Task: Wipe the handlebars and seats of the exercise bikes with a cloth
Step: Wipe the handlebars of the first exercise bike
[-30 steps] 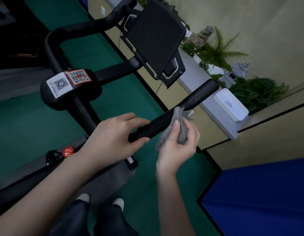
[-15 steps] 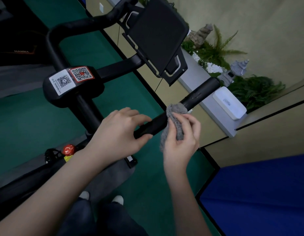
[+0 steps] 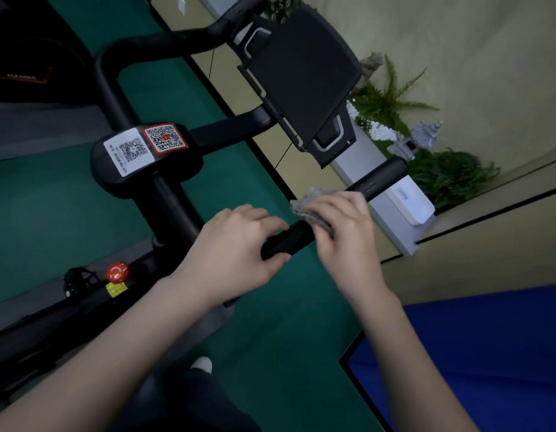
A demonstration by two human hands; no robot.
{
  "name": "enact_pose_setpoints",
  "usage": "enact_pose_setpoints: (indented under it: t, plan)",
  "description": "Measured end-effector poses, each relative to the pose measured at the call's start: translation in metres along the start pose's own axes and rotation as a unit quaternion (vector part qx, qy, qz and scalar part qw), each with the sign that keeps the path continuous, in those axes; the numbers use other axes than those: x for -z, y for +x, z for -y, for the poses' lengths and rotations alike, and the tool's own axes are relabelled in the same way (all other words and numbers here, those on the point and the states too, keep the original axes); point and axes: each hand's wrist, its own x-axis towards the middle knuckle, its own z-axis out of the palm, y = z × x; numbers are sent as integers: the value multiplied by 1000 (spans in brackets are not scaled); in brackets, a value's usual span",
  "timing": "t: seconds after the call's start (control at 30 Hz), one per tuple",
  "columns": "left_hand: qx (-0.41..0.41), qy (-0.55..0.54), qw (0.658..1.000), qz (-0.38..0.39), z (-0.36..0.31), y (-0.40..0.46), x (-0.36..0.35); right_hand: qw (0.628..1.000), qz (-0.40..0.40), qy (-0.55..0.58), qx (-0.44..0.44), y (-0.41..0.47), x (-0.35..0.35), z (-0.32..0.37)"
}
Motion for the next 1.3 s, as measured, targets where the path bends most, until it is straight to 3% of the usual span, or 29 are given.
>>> enact_pose_setpoints:
  t: [0.13, 0.23, 0.37, 0.57, 0.77, 1.03, 1.1, 1.17, 1.3]
  plan:
    - [1, 1, 1000, 10, 2, 1, 0, 986, 159, -43, 42, 32, 15, -6]
    - [-1, 3, 1000, 10, 3, 2, 0, 962, 252, -102, 27, 54, 15, -7]
    - [3, 6, 1000, 11, 4, 2, -1, 920, 382, -86, -21, 76, 10, -3]
    - [-2, 11, 1000, 17, 6, 1, -2, 863, 495, -89, -44, 90, 12, -4]
    - [-2, 2, 1000, 20, 8, 1, -1, 874, 445, -190, -41, 92, 19, -17]
    - [-1, 0, 1000, 13, 6, 2, -2, 888, 426, -172, 1, 86, 19, -20]
    - [-2, 1, 1000, 14, 6, 3, -2, 917, 347, -190, 48, 74, 18, -30]
    - [-2, 1, 1000, 17, 6, 3, -1, 955, 215, -185, 83, 54, 14, -36]
    - [-3, 4, 1000, 19, 5, 4, 0, 992, -7, -96, 77, 11, -5, -40]
